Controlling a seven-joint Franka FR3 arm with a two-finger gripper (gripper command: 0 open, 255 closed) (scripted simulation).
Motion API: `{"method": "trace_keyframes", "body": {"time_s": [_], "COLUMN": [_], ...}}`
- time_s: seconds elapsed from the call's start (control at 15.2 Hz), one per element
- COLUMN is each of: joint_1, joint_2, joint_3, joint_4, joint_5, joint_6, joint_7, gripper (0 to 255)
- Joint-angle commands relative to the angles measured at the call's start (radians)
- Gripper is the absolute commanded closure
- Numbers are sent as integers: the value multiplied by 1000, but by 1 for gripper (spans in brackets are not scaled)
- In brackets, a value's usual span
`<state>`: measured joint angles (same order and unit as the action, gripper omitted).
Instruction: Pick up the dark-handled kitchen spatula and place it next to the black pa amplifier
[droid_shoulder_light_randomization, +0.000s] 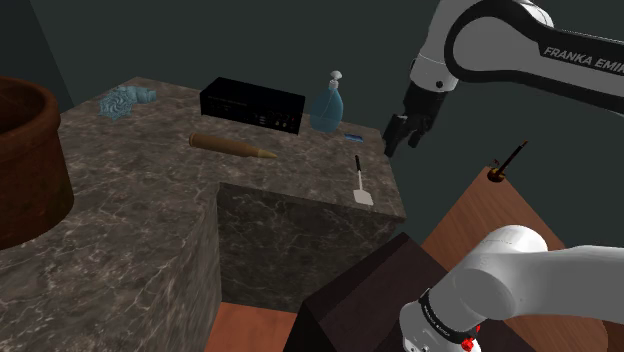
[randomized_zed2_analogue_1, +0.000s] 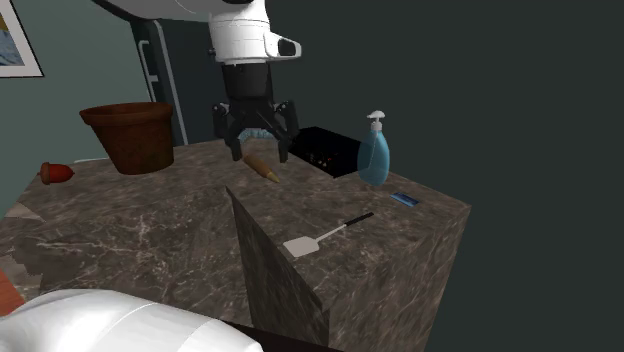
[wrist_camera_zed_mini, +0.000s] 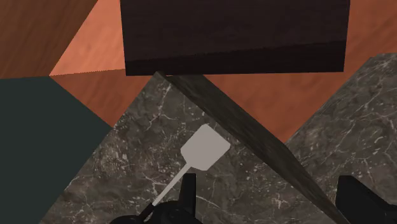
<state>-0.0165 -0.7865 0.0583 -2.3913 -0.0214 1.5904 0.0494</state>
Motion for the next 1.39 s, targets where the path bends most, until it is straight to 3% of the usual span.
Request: {"method": "trace_keyframes", "body": {"time_s": [0.0,0.66,1.32], "joint_1": [0,-123,-237], "joint_2": [0,234,542], "joint_3": [0,-9,-40], "joint_4": [0,-94,-80], "joint_5": [0,-1,-14], "joint_6": [0,362,691], "joint_7": [0,219,429], "gripper": [0,0,0]}}
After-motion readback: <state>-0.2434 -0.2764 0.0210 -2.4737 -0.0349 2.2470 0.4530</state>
